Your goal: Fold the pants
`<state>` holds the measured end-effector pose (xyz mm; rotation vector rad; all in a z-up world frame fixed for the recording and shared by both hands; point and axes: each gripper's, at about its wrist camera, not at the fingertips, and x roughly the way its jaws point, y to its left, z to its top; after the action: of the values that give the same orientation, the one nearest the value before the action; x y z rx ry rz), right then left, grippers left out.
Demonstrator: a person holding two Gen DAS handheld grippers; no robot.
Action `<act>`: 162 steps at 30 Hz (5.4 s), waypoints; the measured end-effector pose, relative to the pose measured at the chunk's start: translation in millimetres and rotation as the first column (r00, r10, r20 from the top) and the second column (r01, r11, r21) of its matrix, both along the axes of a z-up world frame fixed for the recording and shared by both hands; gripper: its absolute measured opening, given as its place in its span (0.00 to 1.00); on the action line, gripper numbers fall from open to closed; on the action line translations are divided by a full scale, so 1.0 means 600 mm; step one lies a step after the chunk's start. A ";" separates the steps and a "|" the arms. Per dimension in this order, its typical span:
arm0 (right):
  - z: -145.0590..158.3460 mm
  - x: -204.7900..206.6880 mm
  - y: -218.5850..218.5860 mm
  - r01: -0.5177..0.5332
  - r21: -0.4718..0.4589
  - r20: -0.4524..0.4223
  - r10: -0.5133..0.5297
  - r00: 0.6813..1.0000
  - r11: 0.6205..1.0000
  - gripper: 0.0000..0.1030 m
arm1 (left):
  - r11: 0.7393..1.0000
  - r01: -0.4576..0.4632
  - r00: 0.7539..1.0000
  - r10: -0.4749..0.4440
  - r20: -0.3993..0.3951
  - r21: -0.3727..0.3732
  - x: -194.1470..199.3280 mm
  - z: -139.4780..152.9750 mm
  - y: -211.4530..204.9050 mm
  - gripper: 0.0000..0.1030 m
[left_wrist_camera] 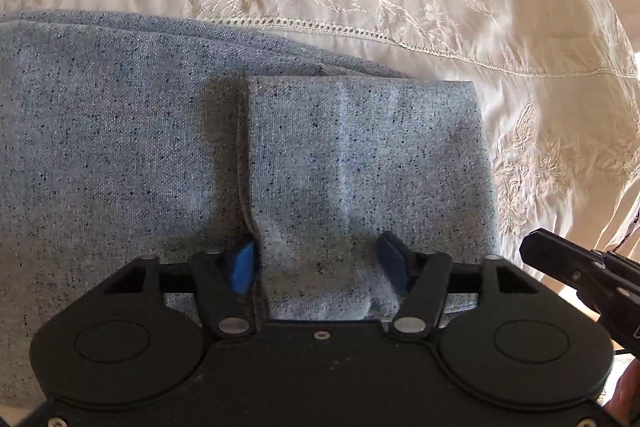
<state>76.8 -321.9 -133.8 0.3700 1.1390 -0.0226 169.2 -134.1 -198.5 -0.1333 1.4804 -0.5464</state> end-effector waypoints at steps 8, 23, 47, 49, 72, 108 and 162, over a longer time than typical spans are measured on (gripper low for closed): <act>-0.003 -0.014 -0.024 0.017 0.007 -0.005 -0.017 1.000 1.000 0.12 | 1.000 -0.001 0.991 -0.001 0.136 0.012 -0.011 0.086 0.008 0.09; -0.003 -0.023 -0.001 0.081 -0.023 -0.027 -0.081 0.996 0.996 0.12 | 0.979 -0.100 0.988 0.077 0.133 0.176 0.014 0.101 0.192 0.09; -0.011 -0.055 0.248 -0.362 0.004 -0.029 0.362 0.932 0.932 0.12 | 0.996 -0.085 0.965 0.084 0.250 -0.005 0.050 0.208 0.179 0.10; -0.019 -0.047 0.257 -0.350 -0.029 -0.016 0.350 0.937 0.936 0.12 | 0.996 -0.091 0.966 0.092 0.240 -0.016 0.050 0.211 0.186 0.10; -0.013 -0.042 0.098 0.013 -0.150 -0.026 -0.017 1.000 0.989 0.12 | 0.984 -0.024 0.987 -0.006 0.163 0.178 0.010 0.059 0.208 0.11; -0.093 0.057 0.175 -0.303 -0.083 -0.119 0.292 0.949 0.949 0.12 | 0.940 -0.171 0.955 0.085 0.283 0.296 0.034 0.034 0.160 0.20; 0.090 0.031 0.535 -0.125 -0.094 0.026 0.128 0.991 0.988 0.16 | 0.890 -0.437 0.896 0.416 0.157 0.134 0.001 0.018 0.819 0.90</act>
<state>95.7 -0.9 -79.8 0.2149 1.1238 0.0420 169.8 357.1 -187.9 -0.2824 1.3154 -0.0696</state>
